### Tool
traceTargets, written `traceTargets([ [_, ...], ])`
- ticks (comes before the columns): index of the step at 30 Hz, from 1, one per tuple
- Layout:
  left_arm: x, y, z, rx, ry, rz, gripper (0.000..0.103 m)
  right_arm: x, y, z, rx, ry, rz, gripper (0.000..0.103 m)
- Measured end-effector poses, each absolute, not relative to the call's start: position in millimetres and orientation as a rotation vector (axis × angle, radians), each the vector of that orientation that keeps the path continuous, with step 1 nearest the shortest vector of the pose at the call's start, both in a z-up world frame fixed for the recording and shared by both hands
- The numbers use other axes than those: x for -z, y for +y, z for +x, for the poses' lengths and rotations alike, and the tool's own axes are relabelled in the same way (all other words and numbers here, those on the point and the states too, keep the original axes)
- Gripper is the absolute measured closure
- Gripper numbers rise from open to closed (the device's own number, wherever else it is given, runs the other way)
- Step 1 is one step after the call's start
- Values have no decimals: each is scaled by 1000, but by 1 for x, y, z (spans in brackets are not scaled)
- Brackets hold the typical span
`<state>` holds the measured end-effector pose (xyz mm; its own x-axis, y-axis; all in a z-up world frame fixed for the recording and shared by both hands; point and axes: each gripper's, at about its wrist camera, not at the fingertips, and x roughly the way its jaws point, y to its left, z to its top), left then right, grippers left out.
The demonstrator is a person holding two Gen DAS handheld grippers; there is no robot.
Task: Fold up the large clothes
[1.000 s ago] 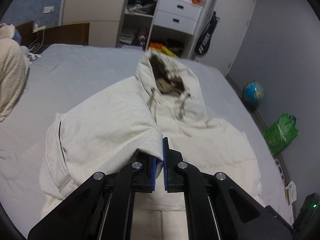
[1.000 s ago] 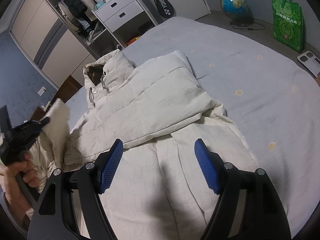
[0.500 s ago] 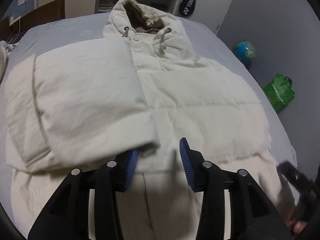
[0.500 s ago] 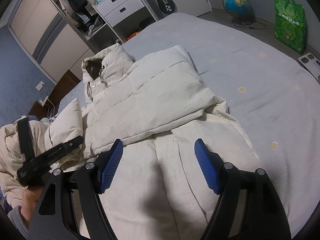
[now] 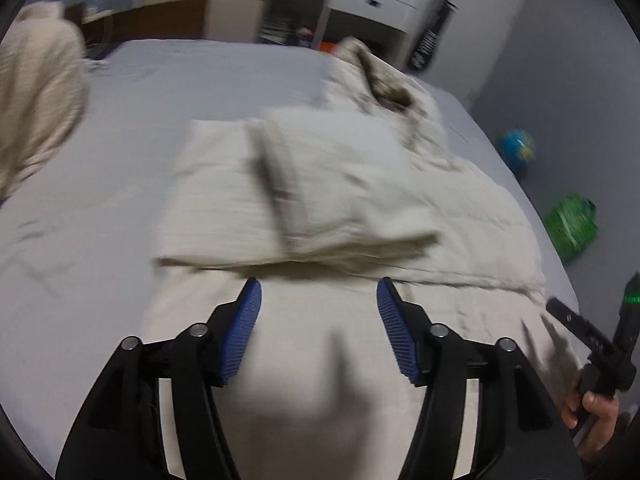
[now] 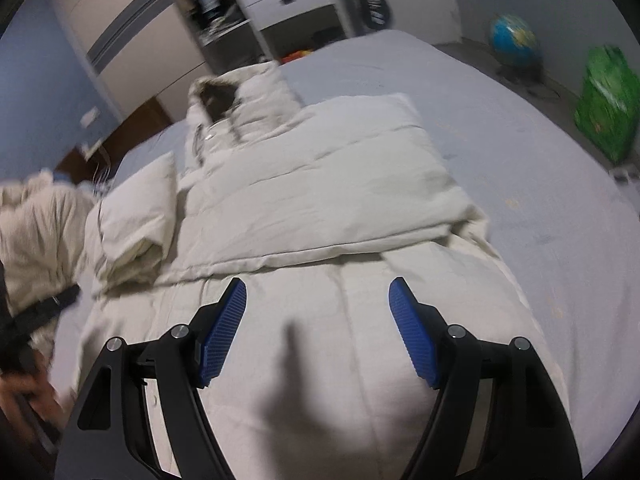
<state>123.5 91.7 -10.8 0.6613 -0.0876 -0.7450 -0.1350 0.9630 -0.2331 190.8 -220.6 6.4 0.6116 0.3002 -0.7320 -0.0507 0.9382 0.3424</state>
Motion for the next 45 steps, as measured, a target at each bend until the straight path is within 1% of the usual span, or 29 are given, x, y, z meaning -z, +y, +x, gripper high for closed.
traceTargets([
  [6,6,144,95,-116,821,-438,44,-19,-158,194,-318,907,71,33],
  [10,4,154,79,-136,759,-499,44,-35,-98,198,-404,891,-79,33],
  [12,3,161,74,-132,711,-552,36,-39,-68,202,-440,888,-138,33],
  [16,9,179,69,-180,688,-643,36,-45,-10,208,-494,867,-280,33],
  [18,11,187,67,-216,682,-674,34,-45,15,211,-515,857,-345,33],
  [19,12,192,65,-238,676,-699,33,-45,27,213,-522,851,-377,33],
  [21,14,202,61,-264,648,-747,27,-44,46,216,-529,839,-425,33],
  [24,15,214,53,-292,606,-808,23,-40,75,219,-541,829,-504,33],
  [31,25,225,50,-284,602,-898,22,-9,121,223,-500,846,-734,33],
  [35,25,222,52,-272,609,-886,22,-1,124,233,-482,880,-720,34],
  [37,26,222,54,-269,611,-884,22,-9,118,241,-510,908,-615,65],
  [38,26,222,55,-269,614,-884,22,-13,113,247,-515,931,-567,69],
  [39,27,222,55,-269,616,-884,22,-17,110,250,-522,945,-537,75],
  [40,28,222,56,-268,617,-883,22,-22,103,255,-532,961,-488,79],
  [45,28,220,58,-265,625,-867,22,-54,59,280,-547,991,-185,83],
])
